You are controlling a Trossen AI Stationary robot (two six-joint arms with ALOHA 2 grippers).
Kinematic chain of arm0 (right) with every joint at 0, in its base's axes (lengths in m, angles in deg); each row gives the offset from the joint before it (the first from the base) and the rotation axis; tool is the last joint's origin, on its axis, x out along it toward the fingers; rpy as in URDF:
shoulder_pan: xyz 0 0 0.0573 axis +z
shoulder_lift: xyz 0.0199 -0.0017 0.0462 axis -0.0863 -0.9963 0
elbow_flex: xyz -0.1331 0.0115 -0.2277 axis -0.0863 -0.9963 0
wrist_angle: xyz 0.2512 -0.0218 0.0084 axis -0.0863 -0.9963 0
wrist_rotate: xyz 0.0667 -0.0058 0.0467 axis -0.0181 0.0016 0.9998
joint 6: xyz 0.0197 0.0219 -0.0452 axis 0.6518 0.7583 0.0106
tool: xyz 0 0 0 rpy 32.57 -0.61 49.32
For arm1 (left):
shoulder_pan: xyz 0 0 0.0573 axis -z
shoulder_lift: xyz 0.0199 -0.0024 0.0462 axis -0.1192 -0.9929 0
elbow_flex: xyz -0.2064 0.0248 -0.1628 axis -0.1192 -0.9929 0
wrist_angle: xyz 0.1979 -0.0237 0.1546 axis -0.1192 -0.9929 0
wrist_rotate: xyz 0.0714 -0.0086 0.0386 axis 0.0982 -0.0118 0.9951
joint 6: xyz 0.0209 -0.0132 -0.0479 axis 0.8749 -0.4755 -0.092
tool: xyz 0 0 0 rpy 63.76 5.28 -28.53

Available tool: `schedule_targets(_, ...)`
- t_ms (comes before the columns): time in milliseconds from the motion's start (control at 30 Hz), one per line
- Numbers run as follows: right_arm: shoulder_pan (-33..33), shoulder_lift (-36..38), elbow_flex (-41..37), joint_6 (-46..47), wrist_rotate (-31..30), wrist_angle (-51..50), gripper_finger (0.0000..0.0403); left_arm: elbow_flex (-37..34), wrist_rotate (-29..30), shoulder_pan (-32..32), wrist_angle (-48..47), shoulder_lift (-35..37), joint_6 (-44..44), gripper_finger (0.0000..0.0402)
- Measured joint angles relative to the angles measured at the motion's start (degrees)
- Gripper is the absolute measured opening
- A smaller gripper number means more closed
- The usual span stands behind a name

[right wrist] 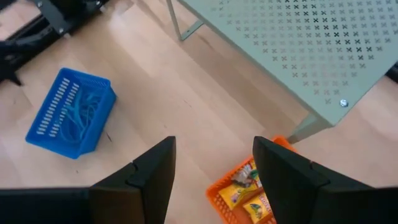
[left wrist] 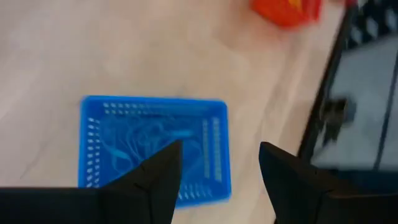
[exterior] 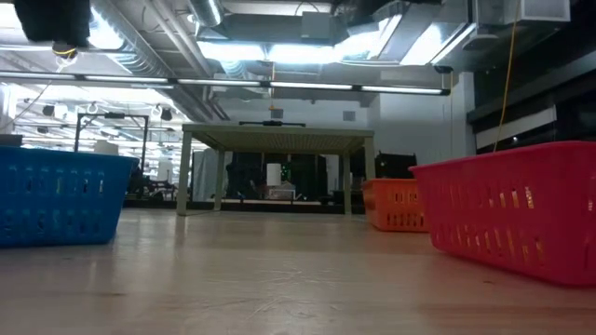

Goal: Pick & Place Office Desk Supplies
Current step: Put the blue bin with rubberbands on the shelf

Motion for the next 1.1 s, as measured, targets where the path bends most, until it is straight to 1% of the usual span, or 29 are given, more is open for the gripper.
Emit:
schedule_targets(33, -0.1, 0.0, 0.0, -0.9, 0.0, 0.0, 0.0217, 1.7, -0.8, 1.2, -1.6, -1.4, 0.7, 0.0207)
schedule_targets(67, -0.2, 0.0, 0.0, -1.5, 0.1, 0.0, 0.0217, 3.3, -2.3, 1.8, -3.8, -2.6, -0.8, 0.0207)
schedule_targets(100, -0.3, 0.0, 0.0, -1.8, 0.2, 0.0, 0.0217, 4.5, -3.9, 2.0, -6.5, -3.7, -5.6, 0.0207)
schedule_targets(167, -0.7, 0.0, 0.0, -2.0, 0.1, 0.1, 0.0217, 5.7, -6.8, 1.7, -12.4, -5.4, -22.2, 0.0207)
schedule_targets(200, -0.8, 0.0, 0.0, -2.0, 0.1, 0.2, 0.0217, 5.7, -7.3, 2.0, -13.2, -5.9, -29.8, 0.0207)
schedule_targets(233, -0.9, 0.0, 0.0, -1.9, 0.1, 0.2, 0.0217, 5.7, -6.3, 3.0, -12.1, -6.4, -35.3, 0.0207)
schedule_targets(333, -1.1, 0.0, 0.0, -2.1, -0.1, 0.2, 0.0217, 5.9, 2.2, 7.4, -10.9, -7.6, -53.3, 0.0207)
schedule_targets(367, -1.1, 0.0, 0.0, -2.6, -0.3, 0.2, 0.0217, 5.9, 4.6, 8.4, -10.7, -8.1, -58.0, 0.0207)
schedule_targets(400, -1.0, 0.0, 0.0, -3.0, -0.3, 0.2, 0.0217, 5.9, 5.0, 8.7, -9.6, -8.6, -59.4, 0.0207)
schedule_targets(500, -1.0, 0.0, 0.0, -4.6, -0.4, 0.5, 0.0217, 6.3, 1.6, 7.8, -9.6, -10.5, -61.1, 0.0207)
schedule_targets(633, -1.0, 0.0, 0.0, -7.6, -0.5, 1.5, 0.0217, 6.6, 3.6, 6.9, -8.9, -13.7, -59.1, 0.0207)
schedule_targets(867, -1.1, 0.0, 0.0, -10.1, -0.5, 1.5, 0.0217, 6.6, -0.7, 6.2, -4.3, -17.0, -60.3, 0.0207)
schedule_targets(933, -1.1, 0.0, 0.0, -10.2, -0.5, 1.6, 0.0217, 6.6, -1.3, 6.7, -1.4, -17.9, -57.0, 0.0207)
schedule_targets(1100, -1.5, 0.0, 0.0, -10.8, -0.5, 2.2, 0.0217, 6.6, 1.5, 6.8, 11.8, -18.5, -45.4, 0.0207)
